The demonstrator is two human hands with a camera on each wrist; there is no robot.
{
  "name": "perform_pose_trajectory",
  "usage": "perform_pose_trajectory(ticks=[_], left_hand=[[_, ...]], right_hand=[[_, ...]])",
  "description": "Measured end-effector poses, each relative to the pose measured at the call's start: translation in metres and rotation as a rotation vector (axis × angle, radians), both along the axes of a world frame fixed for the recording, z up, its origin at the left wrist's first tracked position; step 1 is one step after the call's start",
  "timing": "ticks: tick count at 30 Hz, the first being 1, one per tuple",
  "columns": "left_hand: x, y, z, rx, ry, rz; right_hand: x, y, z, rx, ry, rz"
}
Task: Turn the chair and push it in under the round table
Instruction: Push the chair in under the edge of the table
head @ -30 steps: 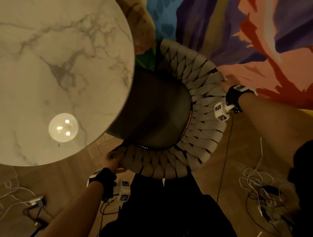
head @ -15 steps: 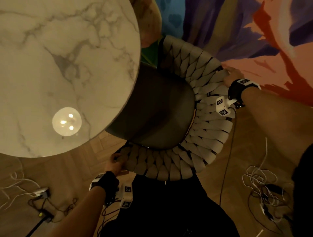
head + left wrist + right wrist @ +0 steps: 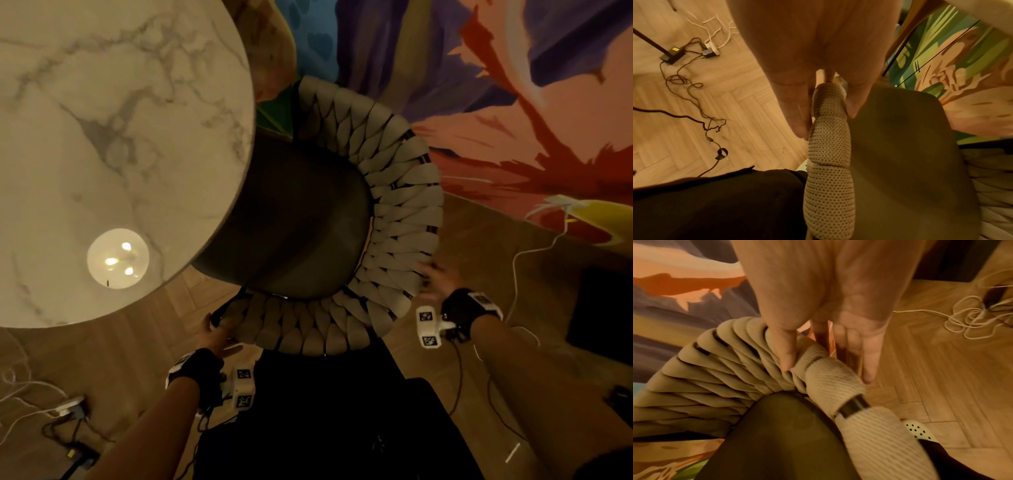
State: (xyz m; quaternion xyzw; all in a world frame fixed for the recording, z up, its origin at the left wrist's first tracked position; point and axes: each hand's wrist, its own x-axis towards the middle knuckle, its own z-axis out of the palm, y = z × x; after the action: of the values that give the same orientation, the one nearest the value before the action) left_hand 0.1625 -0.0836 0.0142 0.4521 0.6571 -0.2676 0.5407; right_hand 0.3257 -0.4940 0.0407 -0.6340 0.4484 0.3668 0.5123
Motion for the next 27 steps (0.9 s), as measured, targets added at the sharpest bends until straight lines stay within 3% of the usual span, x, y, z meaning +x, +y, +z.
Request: perform_pose_trajectory(ticks=[4,7,15,21,27], left_hand=[[-0.003,0.002,-0.01,0.016,-0.018,0.121],[-0.003,0.001,-0.009,0.012,-0.006,0.112],[0.0,0.002,-0.006,0.028,0.004,-0.045],[-0.003,0.01,-0.012,0.003,0.017,-0.17],[0.005,0.031,-0.011,-0.068,0.059,-0.42]], right_hand=[[-0.008,0.003,-0.011,-0.024,-0.077,-0.078],[0.006,0.005,-0.018,-0.12,-0.132,-0.039],[0.015,0.0,-0.034,-0.347,-0.13,0.16],[0.013,-0.009,-0.047,-0.384,-0.096,0.155],[0.012,-0.002,-0.036,-0.311,-0.046,0.088]])
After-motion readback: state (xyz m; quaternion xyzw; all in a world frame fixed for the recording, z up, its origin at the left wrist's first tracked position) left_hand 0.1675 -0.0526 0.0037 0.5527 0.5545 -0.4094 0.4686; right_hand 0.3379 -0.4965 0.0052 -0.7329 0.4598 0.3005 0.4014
